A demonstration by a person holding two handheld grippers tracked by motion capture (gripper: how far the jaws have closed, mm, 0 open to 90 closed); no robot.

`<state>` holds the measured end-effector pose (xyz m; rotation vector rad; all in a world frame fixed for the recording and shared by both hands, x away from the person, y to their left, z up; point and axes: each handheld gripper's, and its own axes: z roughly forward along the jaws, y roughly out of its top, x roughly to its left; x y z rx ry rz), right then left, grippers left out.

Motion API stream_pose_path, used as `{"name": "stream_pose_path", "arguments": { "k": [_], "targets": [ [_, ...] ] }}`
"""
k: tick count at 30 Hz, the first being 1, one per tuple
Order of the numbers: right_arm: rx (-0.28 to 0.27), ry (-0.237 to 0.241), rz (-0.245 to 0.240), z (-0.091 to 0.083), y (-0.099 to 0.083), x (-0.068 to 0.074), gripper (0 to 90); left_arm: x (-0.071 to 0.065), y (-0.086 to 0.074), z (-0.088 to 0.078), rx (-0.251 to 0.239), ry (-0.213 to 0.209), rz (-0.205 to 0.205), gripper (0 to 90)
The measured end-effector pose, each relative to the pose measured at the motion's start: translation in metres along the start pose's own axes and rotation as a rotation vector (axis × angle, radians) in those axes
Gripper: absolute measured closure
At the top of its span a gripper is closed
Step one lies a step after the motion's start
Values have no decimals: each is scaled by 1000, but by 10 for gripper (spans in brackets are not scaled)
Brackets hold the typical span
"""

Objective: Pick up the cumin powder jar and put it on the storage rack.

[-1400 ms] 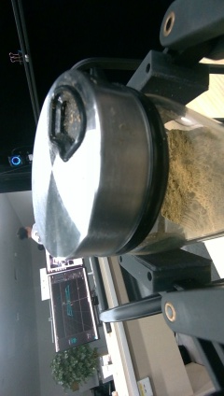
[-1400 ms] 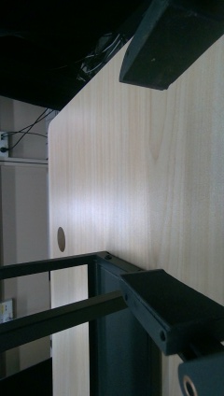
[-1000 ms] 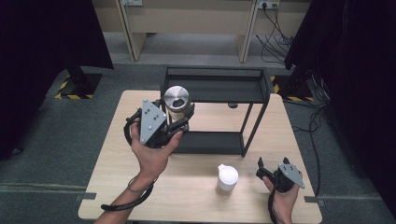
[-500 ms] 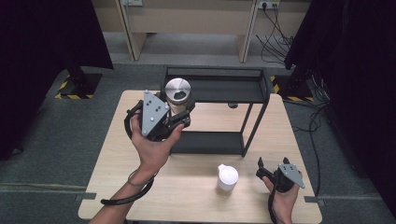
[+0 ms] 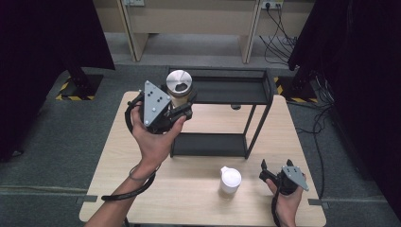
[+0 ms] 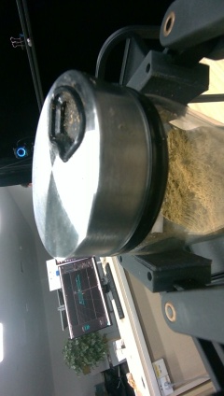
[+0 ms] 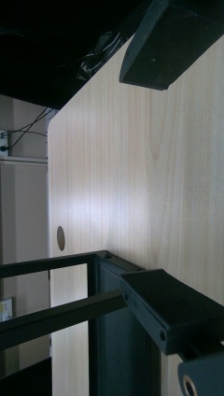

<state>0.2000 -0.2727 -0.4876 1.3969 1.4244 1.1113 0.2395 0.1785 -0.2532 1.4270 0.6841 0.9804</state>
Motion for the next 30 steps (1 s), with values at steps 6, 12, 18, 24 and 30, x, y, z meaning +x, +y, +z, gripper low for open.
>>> {"name": "stream_pose_path", "arguments": {
  "k": [6, 12, 18, 24, 30],
  "targets": [
    [1, 1, 0, 0, 0, 0, 54, 2, 6, 10, 14, 10, 2, 312],
    [1, 2, 0, 0, 0, 0, 54, 3, 11, 17, 25, 19, 9, 312],
    [1, 2, -3, 0, 0, 0, 54, 6, 19, 28, 47, 26, 4, 312],
    [1, 3, -3, 0, 0, 0, 54, 11, 23, 40, 83, 45, 8, 312],
    [3, 4, -3, 0, 0, -1, 54, 13, 23, 49, 109, 62, -1, 312]
  ]
}}
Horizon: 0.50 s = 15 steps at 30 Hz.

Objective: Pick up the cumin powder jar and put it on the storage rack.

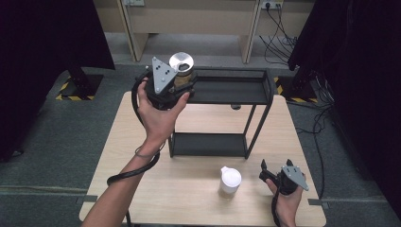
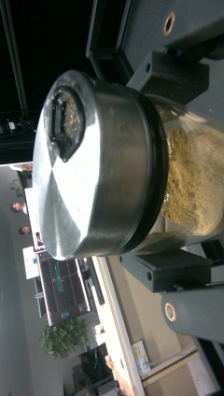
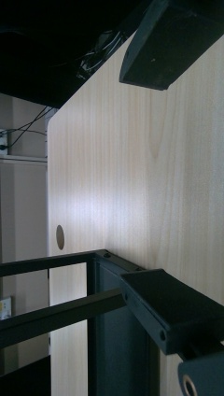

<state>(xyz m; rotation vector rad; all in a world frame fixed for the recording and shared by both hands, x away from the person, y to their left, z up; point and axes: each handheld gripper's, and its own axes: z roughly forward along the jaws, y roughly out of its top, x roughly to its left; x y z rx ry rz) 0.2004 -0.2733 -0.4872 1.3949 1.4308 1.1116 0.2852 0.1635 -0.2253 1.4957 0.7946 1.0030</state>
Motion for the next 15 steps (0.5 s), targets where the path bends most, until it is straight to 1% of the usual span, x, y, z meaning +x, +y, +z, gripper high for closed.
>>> {"name": "stream_pose_path", "arguments": {
  "k": [6, 15],
  "targets": [
    [0, 0, -3, 0, 0, 0, 54, -1, 1, 10, 20, 8, -1, 312],
    [1, 1, -4, 0, 0, 0, 54, -1, 5, 19, 50, 17, -6, 312]
  ]
}}
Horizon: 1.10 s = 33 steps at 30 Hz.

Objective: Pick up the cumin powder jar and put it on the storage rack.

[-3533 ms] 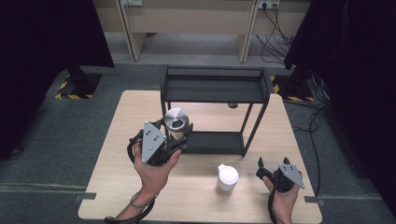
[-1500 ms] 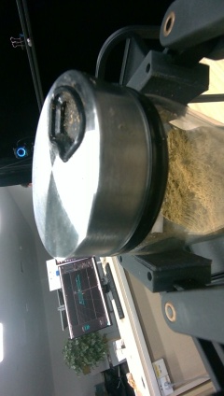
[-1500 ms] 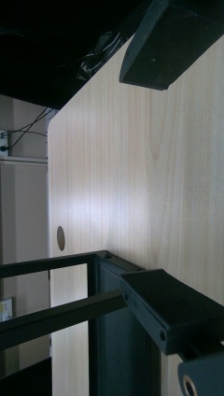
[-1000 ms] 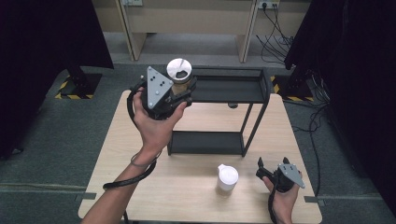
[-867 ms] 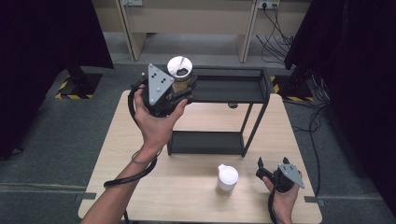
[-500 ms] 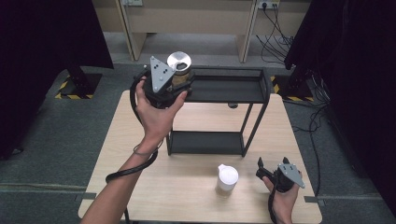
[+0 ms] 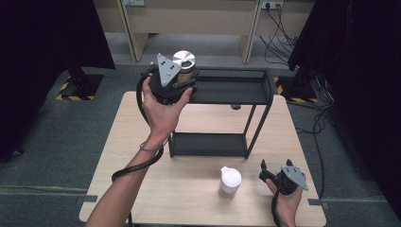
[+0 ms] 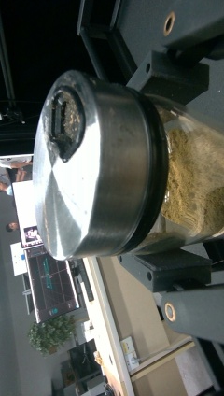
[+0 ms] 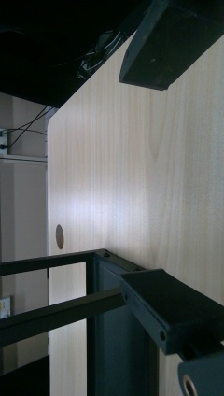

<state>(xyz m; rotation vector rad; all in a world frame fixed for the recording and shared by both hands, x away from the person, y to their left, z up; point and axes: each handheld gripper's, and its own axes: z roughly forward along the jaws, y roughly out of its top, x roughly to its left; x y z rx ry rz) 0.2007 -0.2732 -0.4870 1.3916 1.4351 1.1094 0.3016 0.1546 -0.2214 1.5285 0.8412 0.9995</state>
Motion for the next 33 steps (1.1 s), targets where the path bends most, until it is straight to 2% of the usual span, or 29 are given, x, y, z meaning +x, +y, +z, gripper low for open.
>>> {"name": "stream_pose_path", "arguments": {
  "k": [12, 16, 22, 23, 24, 33],
  "targets": [
    [2, -1, -8, 0, 0, 1, 54, 6, 2, 11, 51, -5, -32, 312],
    [1, -1, -10, 0, 0, 1, 54, 8, 2, 12, 52, -7, -47, 312],
    [2, -2, -14, 0, 0, 1, 54, 15, 4, 18, 68, -25, -89, 312],
    [2, -2, -14, 0, 0, 1, 54, 19, 4, 20, 71, -33, -113, 311],
    [2, -2, -14, 0, 0, 1, 54, 20, 4, 20, 73, -35, -121, 312],
    [2, -2, -17, 0, 0, 2, 54, 26, 3, 25, 78, -52, -154, 311]
  ]
}}
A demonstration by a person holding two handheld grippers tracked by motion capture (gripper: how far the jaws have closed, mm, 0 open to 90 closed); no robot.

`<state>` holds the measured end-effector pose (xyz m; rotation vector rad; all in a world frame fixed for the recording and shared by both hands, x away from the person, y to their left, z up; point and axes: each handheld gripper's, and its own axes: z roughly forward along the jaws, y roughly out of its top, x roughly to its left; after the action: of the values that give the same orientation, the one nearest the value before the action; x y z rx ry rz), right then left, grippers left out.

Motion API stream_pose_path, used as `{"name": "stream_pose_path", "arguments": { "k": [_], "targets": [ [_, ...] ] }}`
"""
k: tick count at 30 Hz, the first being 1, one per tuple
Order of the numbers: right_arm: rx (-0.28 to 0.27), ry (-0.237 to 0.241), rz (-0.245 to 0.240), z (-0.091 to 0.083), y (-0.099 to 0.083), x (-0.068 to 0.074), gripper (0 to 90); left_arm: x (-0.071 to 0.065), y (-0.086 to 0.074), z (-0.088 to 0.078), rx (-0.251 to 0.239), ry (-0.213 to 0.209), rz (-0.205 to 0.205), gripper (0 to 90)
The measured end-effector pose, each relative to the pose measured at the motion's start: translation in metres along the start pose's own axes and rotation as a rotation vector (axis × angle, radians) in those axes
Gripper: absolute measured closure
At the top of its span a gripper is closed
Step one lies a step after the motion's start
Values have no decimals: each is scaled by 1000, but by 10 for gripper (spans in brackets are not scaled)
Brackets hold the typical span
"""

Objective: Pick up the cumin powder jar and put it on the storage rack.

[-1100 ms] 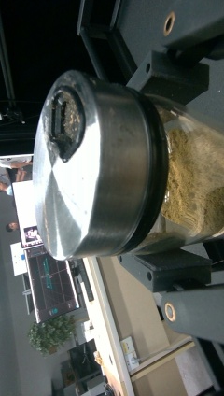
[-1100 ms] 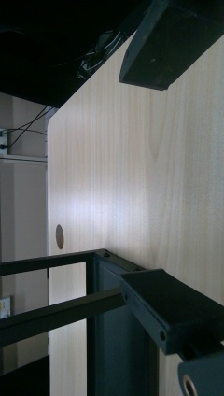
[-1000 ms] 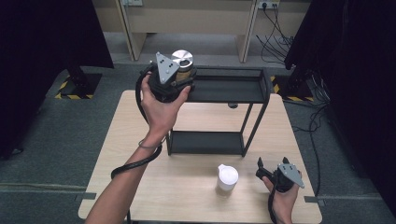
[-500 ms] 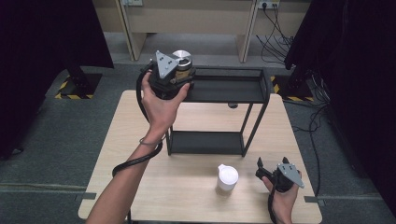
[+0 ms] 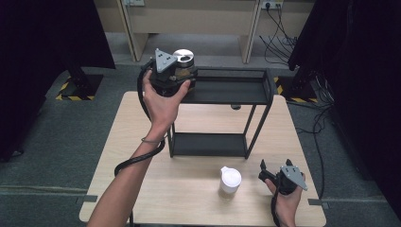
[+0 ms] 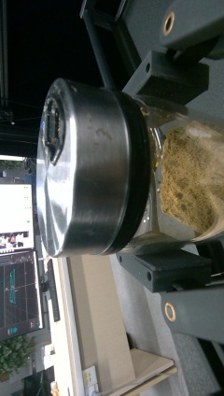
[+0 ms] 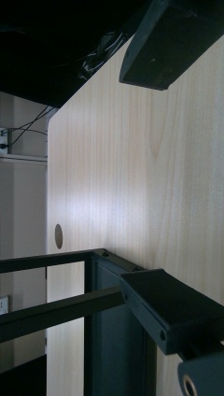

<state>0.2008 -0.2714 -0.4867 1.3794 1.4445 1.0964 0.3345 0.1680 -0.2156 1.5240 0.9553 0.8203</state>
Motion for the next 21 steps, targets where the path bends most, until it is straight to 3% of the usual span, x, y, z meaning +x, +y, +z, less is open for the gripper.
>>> {"name": "stream_pose_path", "arguments": {
  "k": [21],
  "targets": [
    [-2, -1, -4, 0, 0, 1, 55, 2, -1, 2, -5, -7, -8, 298]
  ]
}}
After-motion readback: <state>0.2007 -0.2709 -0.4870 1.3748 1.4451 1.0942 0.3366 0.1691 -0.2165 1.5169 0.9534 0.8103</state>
